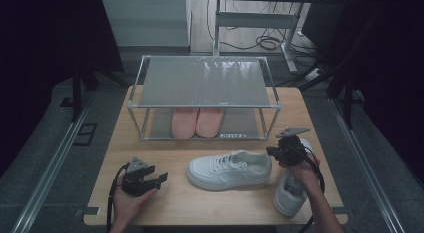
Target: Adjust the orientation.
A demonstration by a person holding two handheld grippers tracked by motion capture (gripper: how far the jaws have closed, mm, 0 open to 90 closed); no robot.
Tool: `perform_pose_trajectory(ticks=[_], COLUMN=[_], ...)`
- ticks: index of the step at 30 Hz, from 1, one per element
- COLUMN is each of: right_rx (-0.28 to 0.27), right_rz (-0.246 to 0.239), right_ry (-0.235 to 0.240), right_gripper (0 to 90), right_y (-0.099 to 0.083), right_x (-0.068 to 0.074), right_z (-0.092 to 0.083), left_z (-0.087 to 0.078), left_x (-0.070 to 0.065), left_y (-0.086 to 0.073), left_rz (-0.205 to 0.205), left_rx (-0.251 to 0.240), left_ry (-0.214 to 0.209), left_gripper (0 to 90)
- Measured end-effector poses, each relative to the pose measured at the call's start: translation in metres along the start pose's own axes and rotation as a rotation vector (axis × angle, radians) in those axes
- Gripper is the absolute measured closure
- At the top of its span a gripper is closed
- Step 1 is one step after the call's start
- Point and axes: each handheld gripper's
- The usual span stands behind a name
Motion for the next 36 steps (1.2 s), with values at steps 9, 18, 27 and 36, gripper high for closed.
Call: perform_pose_trajectory(ticks=[9, 18, 27, 36], right_rx=[-0.010, -0.019, 0.004, 0.011], right_rz=[-0.024, -0.071, -0.137, -0.177], right_ry=[0.026, 0.058, 0.080, 0.103], right_gripper=[90.0, 90.0, 90.0, 90.0], right_y=[-0.011, -0.025, -0.028, -0.030], right_x=[0.011, 0.031, 0.052, 0.069], right_z=[-0.007, -0.015, -0.019, -0.017], left_z=[0.000, 0.000, 0.001, 0.001], left_x=[0.000, -0.001, -0.002, -0.002], left_y=[0.000, 0.000, 0.000, 0.000], left_rz=[0.000, 0.002, 0.003, 0.002], left_rx=[0.000, 0.003, 0.007, 0.006], left_ry=[0.000, 0.001, -0.001, -0.003], left_gripper=[39.1, 39.1, 39.1, 39.1])
Point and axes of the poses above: each handheld gripper's, and its own axes: z roughly forward along the jaws, y roughly out of its top, x roughly to its left, and after that the axes turned 7 degrees about y, right-handed
